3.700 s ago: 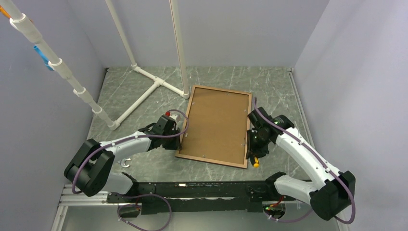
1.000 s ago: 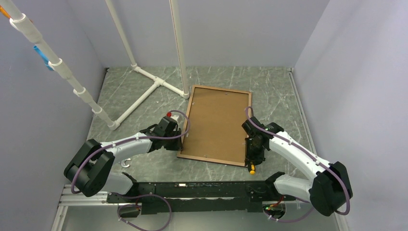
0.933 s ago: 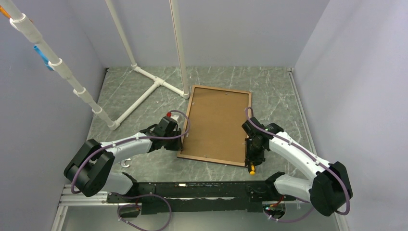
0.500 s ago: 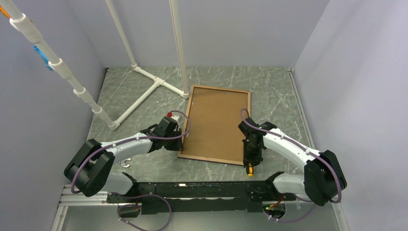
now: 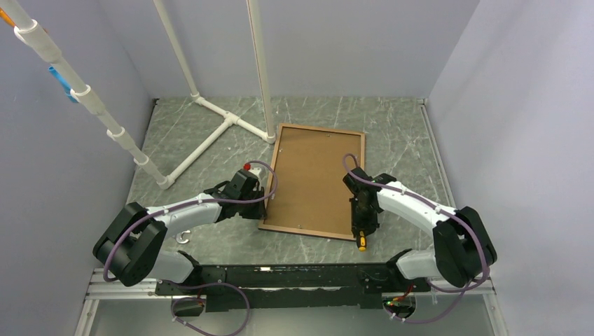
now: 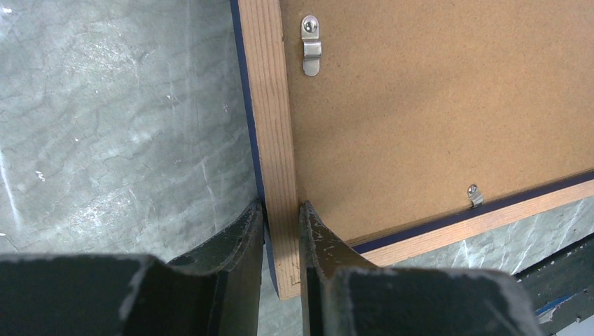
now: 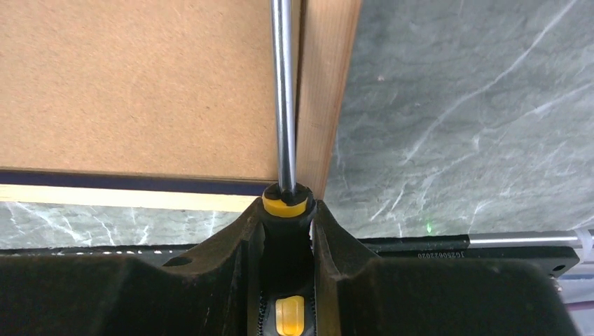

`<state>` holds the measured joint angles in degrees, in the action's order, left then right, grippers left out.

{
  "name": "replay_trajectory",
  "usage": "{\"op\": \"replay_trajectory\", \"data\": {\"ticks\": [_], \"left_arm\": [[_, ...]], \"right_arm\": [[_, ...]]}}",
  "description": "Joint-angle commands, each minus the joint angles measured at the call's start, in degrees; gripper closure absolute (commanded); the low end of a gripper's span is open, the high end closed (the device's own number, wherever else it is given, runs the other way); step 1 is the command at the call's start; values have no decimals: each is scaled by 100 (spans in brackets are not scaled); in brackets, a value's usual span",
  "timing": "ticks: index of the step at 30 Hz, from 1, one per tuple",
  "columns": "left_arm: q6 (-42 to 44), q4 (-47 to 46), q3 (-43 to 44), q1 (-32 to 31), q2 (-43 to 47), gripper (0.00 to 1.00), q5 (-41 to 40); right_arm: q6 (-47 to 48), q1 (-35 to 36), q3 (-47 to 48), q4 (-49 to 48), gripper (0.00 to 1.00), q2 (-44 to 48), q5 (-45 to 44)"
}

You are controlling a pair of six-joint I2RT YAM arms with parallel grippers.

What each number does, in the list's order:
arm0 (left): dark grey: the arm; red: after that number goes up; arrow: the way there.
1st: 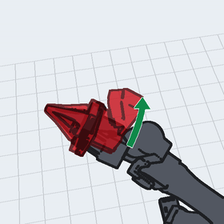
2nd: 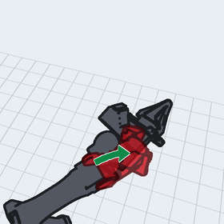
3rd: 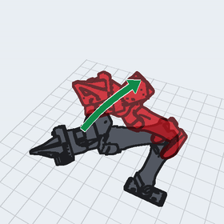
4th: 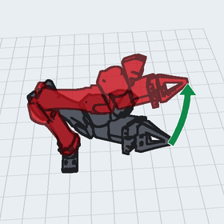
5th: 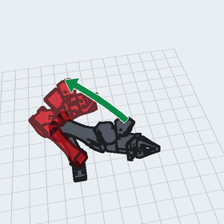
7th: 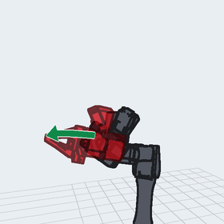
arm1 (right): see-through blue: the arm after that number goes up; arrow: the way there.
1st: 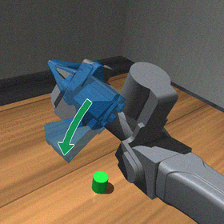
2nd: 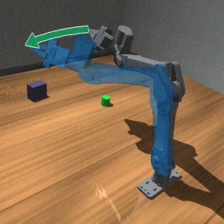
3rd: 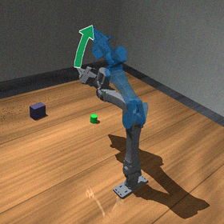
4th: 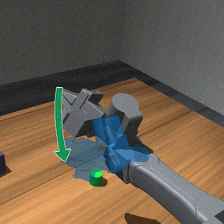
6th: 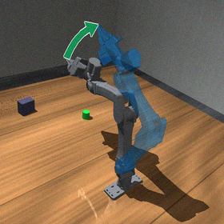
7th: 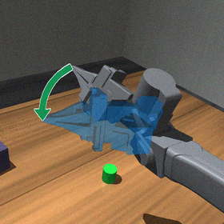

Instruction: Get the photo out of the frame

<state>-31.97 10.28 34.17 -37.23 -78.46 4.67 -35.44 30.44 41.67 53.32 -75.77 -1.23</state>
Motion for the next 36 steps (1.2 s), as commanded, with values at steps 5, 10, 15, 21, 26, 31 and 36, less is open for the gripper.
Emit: {"op": "replay_trajectory", "data": {"ticks": [5,10,15,21,26,31,36], "left_arm": [[264,377,-226,-74,-71,100,51],[76,298,-257,-81,-96,100,217],[-459,129,-331,-82,-99,100,428],[-1791,-699,-789,-316,238,100,482],[-3305,-1846,-1306,-936,478,100,28],[-4185,-2485,-1267,-1857,397,96,-622],[-3677,-1464,-209,-2684,110,67,-1142]], "right_arm": [[185,236,273,-431,100,32,546],[31,273,727,-275,100,617,-139],[-328,243,1199,-316,100,1563,-1417],[-222,27,960,-948,100,2537,-1561],[36,-29,774,-1334,100,3009,-1438],[170,-38,501,-1865,100,3433,-1186],[402,-40,287,-2046,100,3717,-1197]]}}
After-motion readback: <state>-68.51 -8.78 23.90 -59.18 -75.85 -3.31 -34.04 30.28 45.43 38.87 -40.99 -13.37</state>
